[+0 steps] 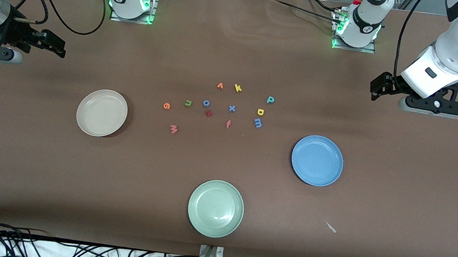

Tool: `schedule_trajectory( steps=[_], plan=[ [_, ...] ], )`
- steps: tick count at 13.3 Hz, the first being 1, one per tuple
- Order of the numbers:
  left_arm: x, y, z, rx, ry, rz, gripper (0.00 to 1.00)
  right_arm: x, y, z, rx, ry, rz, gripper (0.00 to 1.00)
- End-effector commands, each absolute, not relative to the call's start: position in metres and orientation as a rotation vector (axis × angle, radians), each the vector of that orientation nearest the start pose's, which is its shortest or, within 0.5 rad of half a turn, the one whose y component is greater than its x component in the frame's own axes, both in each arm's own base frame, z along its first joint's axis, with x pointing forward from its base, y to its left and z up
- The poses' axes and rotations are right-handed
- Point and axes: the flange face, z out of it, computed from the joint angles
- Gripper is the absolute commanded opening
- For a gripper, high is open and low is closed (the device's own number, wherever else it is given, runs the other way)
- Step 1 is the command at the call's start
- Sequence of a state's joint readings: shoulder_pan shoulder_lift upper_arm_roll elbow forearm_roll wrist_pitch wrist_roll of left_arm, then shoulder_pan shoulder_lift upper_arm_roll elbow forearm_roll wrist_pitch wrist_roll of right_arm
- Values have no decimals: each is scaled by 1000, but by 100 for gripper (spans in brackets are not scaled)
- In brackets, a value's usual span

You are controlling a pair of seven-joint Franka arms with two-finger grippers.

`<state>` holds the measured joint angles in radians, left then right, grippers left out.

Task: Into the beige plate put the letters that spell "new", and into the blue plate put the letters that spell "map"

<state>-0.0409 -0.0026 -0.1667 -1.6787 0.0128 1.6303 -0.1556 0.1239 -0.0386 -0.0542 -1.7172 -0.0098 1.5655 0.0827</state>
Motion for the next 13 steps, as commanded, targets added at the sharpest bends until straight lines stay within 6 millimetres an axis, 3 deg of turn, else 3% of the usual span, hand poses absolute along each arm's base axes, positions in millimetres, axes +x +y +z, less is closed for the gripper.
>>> schedule_trajectory(
  steps=[1, 13],
  plan=[
    [543, -115, 587, -3144, 98, 80, 100, 532, 34, 583, -3155, 18, 180, 100],
    [543, -115, 586, -3144, 102, 85, 100, 535, 39, 575, -3155, -11, 204, 100]
  ],
)
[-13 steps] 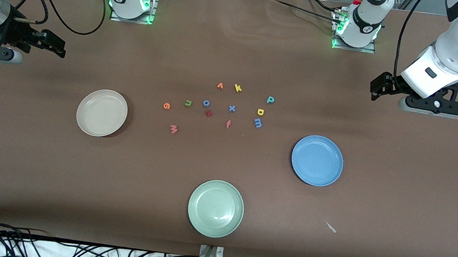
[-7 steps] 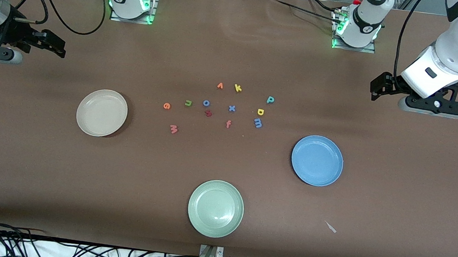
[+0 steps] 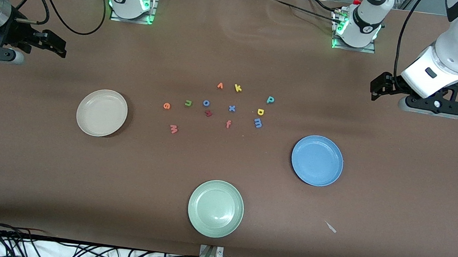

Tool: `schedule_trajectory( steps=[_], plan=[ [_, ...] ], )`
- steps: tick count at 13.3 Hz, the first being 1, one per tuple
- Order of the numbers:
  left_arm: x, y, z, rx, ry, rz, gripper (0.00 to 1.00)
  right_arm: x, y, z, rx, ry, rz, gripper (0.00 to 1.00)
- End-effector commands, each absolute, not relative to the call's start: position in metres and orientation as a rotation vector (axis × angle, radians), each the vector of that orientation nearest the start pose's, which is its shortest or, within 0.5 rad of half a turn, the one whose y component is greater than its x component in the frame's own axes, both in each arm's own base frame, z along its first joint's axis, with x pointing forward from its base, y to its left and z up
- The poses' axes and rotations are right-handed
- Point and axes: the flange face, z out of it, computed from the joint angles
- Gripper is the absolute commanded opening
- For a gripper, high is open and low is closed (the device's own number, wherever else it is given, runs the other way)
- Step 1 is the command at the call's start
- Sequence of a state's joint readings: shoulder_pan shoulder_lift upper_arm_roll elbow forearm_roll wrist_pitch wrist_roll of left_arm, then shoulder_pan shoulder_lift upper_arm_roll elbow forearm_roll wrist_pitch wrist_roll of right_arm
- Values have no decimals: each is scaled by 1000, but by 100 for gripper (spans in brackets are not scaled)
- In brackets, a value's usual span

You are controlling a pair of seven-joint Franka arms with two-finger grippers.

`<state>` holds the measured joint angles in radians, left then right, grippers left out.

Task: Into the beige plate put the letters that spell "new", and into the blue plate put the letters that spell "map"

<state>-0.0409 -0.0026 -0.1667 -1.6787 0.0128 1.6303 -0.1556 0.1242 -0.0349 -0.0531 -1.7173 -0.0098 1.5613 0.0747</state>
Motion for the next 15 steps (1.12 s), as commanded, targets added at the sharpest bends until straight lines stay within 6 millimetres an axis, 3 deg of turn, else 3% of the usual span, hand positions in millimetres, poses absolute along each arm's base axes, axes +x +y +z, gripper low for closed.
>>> schedule_trajectory(
  steps=[1, 7, 10, 13, 15],
  plan=[
    [543, -114, 586, -3144, 100, 82, 100, 537, 39, 572, -3160, -18, 209, 100],
    [541, -113, 585, -3140, 105, 108, 100, 546, 58, 554, -3154, -59, 235, 100],
    [541, -113, 585, -3140, 105, 108, 100, 551, 95, 537, -3151, -150, 218, 100],
    [541, -113, 586, -3139, 107, 105, 100, 556, 138, 501, -3149, -254, 200, 100],
    [541, -114, 585, -3140, 105, 108, 100, 558, 153, 467, -3149, -291, 175, 100]
  ],
)
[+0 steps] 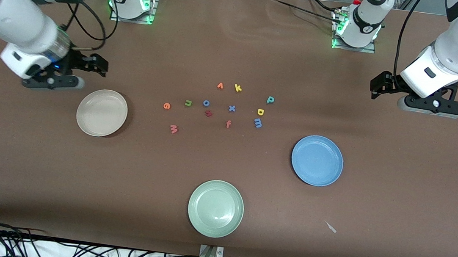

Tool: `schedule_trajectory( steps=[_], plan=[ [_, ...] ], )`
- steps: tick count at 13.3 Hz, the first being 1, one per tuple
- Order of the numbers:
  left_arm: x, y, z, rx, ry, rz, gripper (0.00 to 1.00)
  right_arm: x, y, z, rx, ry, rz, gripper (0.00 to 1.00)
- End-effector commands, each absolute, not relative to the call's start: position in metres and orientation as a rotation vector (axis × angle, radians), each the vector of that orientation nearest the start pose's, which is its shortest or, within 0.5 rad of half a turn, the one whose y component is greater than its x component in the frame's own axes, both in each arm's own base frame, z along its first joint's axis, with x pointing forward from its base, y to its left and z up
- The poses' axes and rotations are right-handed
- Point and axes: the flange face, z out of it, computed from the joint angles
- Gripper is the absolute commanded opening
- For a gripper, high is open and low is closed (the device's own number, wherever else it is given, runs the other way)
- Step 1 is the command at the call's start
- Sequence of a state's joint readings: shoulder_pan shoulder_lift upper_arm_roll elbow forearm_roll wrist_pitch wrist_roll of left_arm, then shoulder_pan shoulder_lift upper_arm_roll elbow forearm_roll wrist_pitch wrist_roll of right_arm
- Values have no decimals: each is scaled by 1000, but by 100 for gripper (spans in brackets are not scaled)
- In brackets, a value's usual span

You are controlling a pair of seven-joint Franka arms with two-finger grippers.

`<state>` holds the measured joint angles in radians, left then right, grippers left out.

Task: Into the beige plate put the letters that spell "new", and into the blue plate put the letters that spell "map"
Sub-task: 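Reach the right gripper to pink W while the left gripper reaches blue E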

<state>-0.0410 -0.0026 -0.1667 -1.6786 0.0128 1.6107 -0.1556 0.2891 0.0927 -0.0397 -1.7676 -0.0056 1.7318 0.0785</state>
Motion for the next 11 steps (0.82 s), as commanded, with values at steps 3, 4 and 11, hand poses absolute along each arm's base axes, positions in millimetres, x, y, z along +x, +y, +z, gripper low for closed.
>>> schedule_trajectory(
  steps=[3, 4, 11],
  plan=[
    [540, -117, 566, -3123, 129, 231, 100, 554, 189, 412, -3139, -386, 121, 100],
    [543, -130, 544, -3110, 167, 306, 100, 553, 199, 394, -3133, -412, 88, 100],
    [572, -168, 423, -3111, 264, 386, 100, 552, 270, 286, -3078, -575, 2, 100]
  ],
)
